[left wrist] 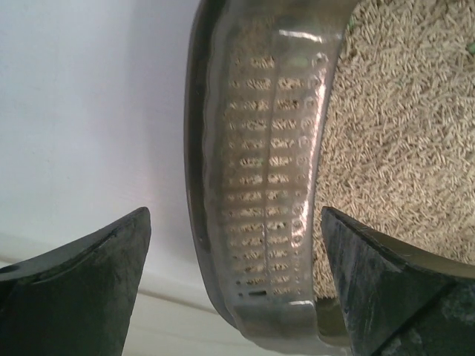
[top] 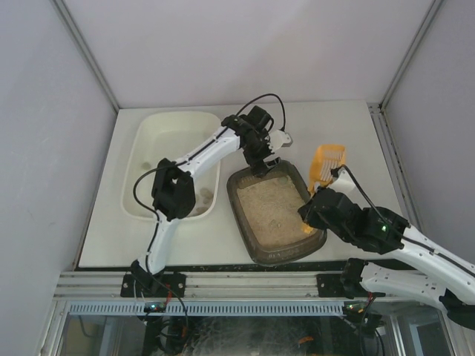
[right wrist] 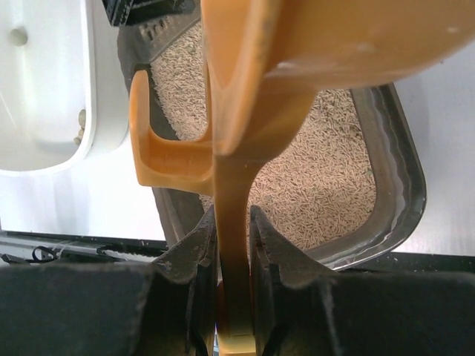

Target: Clean the litter box

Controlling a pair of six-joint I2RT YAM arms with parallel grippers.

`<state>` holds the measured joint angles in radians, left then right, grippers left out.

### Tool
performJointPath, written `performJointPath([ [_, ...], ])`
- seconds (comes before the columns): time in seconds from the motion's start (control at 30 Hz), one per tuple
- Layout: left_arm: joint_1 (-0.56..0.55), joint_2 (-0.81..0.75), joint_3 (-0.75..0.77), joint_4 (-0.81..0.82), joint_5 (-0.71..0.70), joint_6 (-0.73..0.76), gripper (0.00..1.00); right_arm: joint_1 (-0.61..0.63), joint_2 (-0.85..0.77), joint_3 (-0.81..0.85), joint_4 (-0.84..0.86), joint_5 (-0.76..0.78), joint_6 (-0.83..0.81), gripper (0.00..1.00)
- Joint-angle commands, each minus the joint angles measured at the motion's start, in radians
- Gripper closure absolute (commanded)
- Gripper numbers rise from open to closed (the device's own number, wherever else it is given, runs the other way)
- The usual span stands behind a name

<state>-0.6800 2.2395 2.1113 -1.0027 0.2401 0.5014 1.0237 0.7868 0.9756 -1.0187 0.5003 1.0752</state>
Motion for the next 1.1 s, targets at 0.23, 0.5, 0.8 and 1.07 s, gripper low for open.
performJointPath([
  [0.23,-0.015,0.092,0.091,0.020,0.019,0.089,0.00,0.012,-0.031,-0.021,-0.035,-0.069,0.059,1.00],
  [0.5,-0.018,0.125,0.106,-0.119,0.152,0.175,0.00,0.026,-0.106,-0.069,-0.047,-0.063,0.108,1.00],
  [0.8,-0.015,0.152,0.117,-0.076,0.071,-0.028,0.16,0.005,-0.095,-0.080,-0.050,-0.145,0.060,1.00],
  [1.07,0.019,-0.010,-0.171,0.105,0.114,-0.333,0.22,-0.285,0.001,-0.083,-0.001,-0.762,-0.216,1.00],
])
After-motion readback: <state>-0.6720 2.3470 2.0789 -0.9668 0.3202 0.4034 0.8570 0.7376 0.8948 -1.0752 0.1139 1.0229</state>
